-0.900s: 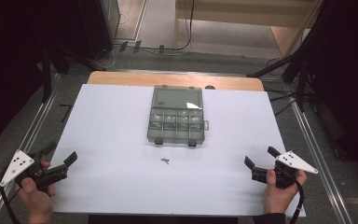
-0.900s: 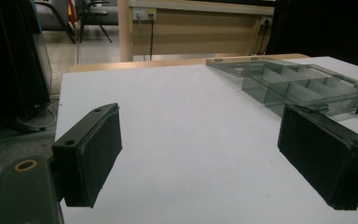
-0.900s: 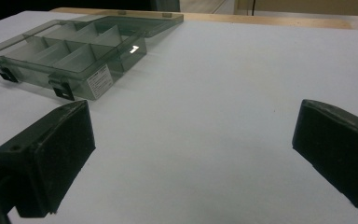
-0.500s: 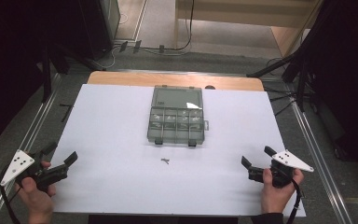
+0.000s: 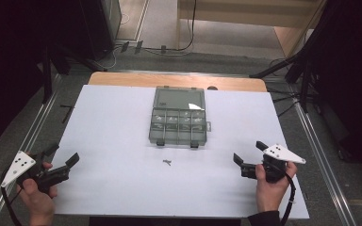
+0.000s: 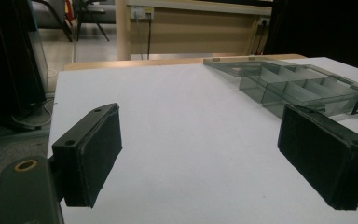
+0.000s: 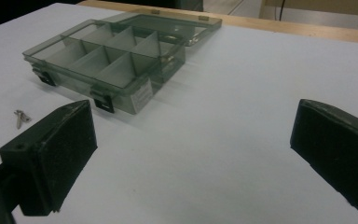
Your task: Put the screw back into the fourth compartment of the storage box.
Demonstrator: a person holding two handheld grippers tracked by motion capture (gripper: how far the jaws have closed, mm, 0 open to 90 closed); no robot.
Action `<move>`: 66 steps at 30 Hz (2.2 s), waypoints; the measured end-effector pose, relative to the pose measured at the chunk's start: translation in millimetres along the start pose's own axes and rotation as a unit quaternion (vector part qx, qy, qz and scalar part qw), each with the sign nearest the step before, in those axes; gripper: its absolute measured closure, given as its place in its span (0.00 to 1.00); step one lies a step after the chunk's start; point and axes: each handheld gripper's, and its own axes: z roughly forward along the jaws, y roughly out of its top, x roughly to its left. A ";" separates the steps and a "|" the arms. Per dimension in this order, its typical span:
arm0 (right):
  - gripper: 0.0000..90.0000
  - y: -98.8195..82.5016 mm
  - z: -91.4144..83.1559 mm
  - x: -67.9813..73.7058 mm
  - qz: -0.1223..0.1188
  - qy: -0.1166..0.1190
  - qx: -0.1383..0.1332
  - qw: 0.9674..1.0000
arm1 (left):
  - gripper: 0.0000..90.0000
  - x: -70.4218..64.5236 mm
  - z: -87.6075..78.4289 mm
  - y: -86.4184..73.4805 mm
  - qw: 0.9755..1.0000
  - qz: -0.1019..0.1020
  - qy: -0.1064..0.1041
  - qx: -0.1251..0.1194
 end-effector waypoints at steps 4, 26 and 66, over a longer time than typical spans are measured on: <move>0.02 6.2 3.0 4.4 -0.011 0.002 0.001 1.000 | 0.15 -0.7 1.1 -0.1 1.000 0.000 0.000 0.001; 0.07 48.6 40.1 47.3 -0.047 0.062 0.014 0.997 | 0.15 -0.7 2.2 0.4 1.000 -0.003 0.005 0.000; 0.30 65.5 109.2 129.6 -0.099 0.117 0.101 0.983 | 0.15 -1.3 2.5 0.8 1.000 -0.007 -0.002 -0.001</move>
